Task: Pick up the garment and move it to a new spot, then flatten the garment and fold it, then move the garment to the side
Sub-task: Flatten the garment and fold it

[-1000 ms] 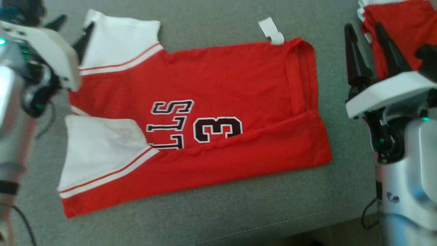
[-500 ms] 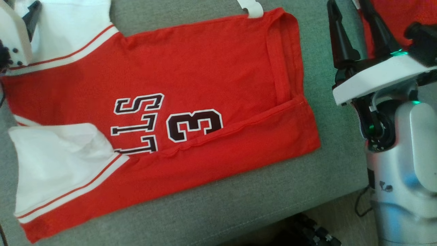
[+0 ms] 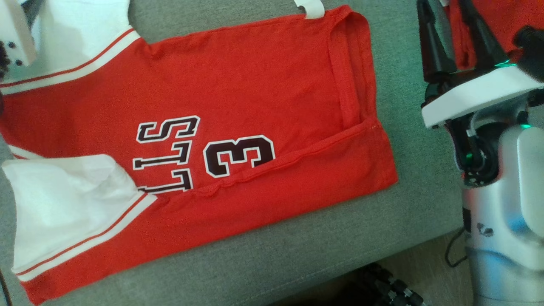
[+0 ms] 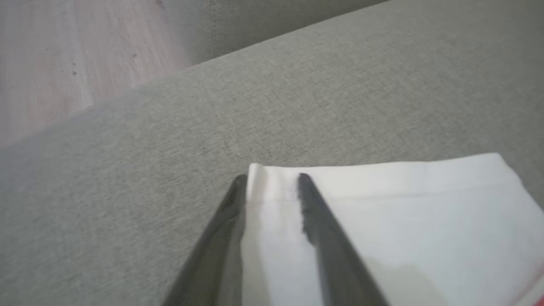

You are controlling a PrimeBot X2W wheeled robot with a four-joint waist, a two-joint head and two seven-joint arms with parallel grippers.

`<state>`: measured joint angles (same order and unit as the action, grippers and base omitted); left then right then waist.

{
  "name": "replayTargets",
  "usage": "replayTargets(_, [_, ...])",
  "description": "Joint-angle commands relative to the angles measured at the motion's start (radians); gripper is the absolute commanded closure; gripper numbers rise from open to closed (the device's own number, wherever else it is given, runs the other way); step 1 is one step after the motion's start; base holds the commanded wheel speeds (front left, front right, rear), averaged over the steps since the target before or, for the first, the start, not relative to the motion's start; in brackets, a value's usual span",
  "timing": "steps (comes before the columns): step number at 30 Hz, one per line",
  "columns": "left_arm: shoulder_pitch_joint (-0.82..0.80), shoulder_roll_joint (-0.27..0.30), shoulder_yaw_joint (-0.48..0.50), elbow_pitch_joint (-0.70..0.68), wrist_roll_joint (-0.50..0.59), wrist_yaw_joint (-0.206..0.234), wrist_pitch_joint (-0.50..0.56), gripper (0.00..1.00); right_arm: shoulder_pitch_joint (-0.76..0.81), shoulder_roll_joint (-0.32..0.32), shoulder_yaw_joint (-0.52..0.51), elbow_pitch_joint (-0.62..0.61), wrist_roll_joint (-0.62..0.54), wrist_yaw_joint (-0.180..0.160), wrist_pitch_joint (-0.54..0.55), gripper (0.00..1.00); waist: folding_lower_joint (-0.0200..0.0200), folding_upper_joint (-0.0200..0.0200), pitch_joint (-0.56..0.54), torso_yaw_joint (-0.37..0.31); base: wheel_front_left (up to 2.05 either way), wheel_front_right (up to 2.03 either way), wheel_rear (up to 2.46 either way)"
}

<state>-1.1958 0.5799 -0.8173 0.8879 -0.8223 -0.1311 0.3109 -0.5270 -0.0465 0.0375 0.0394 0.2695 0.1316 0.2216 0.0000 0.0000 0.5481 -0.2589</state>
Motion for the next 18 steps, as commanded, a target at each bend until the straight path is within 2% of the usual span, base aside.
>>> replayTargets(1, [-0.019,0.044,0.011,-0.014,-0.004,0.000,0.006,1.00,-0.030,-0.004,0.007,-0.040,-0.007,-0.001,0.005,0.00,0.0000,0.0000,0.000,0.004,0.00,0.00,0.00])
replayTargets(5, [-0.035,0.043,-0.021,-0.017,-0.013,0.000,-0.059,1.00,-0.035,-0.004,-0.014,-0.035,-0.029,-0.001,0.013,0.00,0.0000,0.0000,-0.012,0.030,0.00,0.00,0.00])
replayTargets(11, [-0.049,0.011,-0.063,-0.023,0.004,0.000,-0.224,1.00,-0.045,-0.012,-0.028,-0.006,-0.043,-0.001,0.046,0.00,0.0000,0.0000,-0.056,0.093,0.00,0.00,0.00])
replayTargets(18, [-0.035,-0.030,-0.111,-0.056,0.019,0.000,-0.350,1.00,-0.056,-0.072,-0.014,0.087,-0.048,-0.001,0.099,0.00,0.0000,0.0000,-0.103,0.185,0.00,0.00,0.00])
